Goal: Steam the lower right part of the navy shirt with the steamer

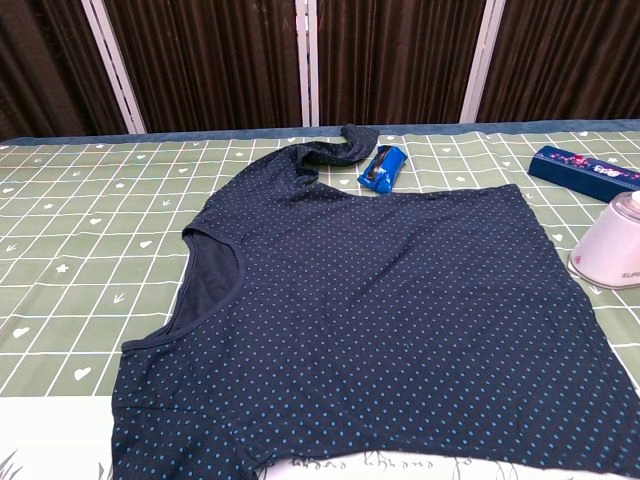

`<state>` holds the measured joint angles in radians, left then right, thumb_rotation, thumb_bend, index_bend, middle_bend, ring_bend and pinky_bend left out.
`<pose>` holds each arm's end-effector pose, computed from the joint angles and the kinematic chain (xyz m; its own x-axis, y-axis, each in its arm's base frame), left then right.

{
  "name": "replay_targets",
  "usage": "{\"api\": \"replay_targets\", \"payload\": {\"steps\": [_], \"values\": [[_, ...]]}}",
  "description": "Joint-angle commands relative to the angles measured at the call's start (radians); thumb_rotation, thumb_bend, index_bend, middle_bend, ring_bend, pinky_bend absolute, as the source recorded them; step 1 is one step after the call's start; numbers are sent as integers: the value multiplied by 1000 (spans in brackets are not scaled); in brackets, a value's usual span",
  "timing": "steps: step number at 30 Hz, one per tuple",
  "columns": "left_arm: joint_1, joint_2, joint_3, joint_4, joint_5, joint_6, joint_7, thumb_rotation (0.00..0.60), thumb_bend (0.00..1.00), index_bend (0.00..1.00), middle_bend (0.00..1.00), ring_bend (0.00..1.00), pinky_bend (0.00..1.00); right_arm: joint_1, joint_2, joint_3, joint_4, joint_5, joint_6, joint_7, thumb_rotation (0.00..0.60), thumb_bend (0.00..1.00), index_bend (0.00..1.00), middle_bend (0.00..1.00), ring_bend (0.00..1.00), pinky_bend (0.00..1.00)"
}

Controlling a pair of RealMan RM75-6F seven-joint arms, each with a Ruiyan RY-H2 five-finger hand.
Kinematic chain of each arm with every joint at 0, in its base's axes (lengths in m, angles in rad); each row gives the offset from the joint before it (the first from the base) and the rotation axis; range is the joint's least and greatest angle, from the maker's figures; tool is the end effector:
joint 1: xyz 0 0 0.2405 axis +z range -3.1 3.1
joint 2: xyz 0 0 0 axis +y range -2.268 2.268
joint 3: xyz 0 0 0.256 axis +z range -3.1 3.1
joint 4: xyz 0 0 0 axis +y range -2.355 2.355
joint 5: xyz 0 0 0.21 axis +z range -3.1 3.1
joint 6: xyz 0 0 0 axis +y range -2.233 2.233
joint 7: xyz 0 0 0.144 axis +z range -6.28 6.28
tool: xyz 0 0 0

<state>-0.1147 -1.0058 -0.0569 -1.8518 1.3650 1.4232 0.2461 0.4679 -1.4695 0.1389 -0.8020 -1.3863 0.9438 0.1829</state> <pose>-0.2851 0.1861 0.1708 0.4868 0.0782 0.8700 0.8686 0.0619 -0.4916 -0.3754 -0.3474 0.1105 0.5758 -0.1819 0.7971 -0.8115 -0.0078 0.5844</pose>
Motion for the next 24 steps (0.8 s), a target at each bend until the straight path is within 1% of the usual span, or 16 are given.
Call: {"api": "replay_targets", "payload": {"steps": [1,4,7,14,19,24], "values": [[-1,-1,-1,2,-4,-2,0,600,0,0,0,0,0,13,-27,-5,29,-4,-5,11,600,282,121,218,110,122],[-4,-2,-2,5,-9,-6,1,600,0,0,0,0,0,20,-49,-3,58,-4,-2,27,600,312,137,227,119,123],[-6,-4,-2,7,-13,-10,2,600,0,0,0,0,0,28,-69,-2,85,-4,1,41,600,378,153,237,129,123],[-8,-7,-3,9,-19,-13,4,600,0,0,0,0,0,43,-88,-2,113,-2,-15,57,600,472,165,245,138,123],[-9,-9,-3,11,-21,-14,7,600,0,0,0,0,0,58,-105,-14,149,-6,-51,67,600,540,168,259,149,123],[-11,-11,-2,14,-25,-17,8,600,0,0,0,0,0,69,-111,-34,175,-20,-83,85,600,585,190,306,185,140]]}}
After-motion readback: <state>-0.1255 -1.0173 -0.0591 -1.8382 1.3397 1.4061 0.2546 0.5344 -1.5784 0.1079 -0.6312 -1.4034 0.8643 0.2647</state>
